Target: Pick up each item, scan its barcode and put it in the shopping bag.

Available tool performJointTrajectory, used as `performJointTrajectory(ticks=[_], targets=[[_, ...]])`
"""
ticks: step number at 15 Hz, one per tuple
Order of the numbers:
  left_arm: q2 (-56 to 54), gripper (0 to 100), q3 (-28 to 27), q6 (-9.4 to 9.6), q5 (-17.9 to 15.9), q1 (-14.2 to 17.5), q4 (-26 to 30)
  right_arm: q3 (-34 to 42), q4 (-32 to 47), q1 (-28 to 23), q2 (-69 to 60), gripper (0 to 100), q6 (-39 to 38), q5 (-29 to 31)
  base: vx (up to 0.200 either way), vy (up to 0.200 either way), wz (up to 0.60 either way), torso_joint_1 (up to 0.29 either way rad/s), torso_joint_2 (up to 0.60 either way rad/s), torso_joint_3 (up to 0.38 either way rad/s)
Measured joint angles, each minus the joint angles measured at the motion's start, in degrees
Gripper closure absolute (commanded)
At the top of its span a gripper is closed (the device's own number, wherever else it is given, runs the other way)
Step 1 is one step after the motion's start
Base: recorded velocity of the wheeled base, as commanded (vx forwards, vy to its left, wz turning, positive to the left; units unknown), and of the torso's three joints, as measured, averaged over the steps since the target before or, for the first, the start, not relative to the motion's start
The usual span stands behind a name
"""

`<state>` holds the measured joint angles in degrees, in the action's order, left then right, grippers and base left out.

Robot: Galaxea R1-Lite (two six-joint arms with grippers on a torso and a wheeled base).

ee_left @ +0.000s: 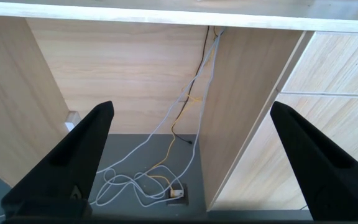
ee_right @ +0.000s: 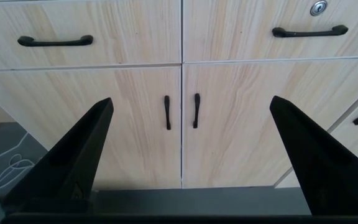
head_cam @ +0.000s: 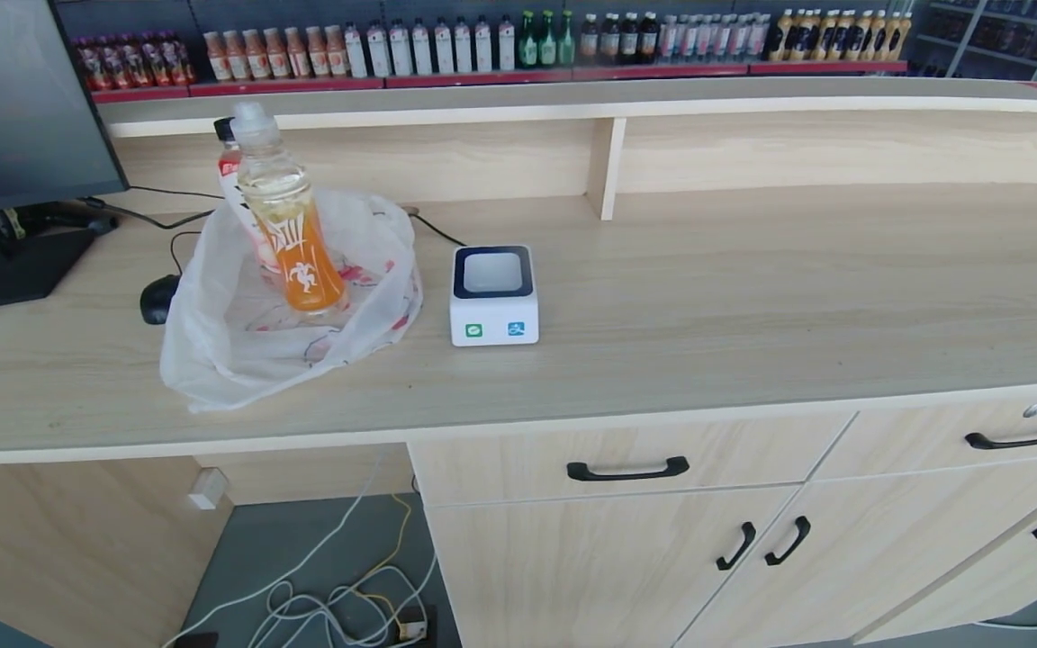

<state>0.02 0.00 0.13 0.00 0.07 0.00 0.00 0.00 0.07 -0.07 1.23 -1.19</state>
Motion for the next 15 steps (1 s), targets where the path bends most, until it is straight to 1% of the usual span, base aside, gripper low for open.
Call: performJointTrajectory(ticks=[15], targets=[[0.00, 0, 0.00, 0.11, 0.00, 0.00, 0.00, 0.00, 0.02, 0.00, 0.00, 0, 0.07, 0.00, 0.000, 0.000, 0.00, 0.000, 0.00, 0.000]])
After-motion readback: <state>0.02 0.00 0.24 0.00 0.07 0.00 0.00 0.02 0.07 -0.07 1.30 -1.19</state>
